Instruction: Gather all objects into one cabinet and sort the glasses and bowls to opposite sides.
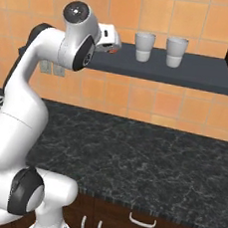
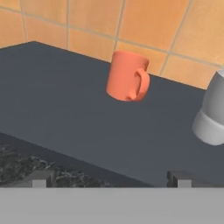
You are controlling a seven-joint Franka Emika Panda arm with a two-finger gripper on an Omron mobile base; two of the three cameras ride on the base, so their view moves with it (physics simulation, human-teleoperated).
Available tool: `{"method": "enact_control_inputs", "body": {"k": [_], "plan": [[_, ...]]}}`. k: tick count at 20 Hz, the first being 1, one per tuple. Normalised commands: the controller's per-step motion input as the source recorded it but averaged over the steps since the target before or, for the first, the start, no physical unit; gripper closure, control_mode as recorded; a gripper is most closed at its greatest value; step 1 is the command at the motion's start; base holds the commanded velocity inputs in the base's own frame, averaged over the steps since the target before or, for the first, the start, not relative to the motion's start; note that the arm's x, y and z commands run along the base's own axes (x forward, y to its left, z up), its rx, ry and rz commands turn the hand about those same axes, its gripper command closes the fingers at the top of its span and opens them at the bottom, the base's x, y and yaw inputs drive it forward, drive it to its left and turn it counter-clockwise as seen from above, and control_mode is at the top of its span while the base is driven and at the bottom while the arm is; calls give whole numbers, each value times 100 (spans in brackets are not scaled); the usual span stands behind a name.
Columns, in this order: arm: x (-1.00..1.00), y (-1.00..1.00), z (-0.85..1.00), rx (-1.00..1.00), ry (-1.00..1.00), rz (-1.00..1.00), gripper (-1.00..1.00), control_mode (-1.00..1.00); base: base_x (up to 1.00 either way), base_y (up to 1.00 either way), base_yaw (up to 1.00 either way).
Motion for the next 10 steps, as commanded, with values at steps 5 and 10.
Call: {"method": "enact_control_inputs", "body": {"k": [5,10], "plan": [[37,-1,34,0,0,0,-100,-100,0,0,0],[41,-4,29,0,0,0,-100,-100,0,0,0]]}}
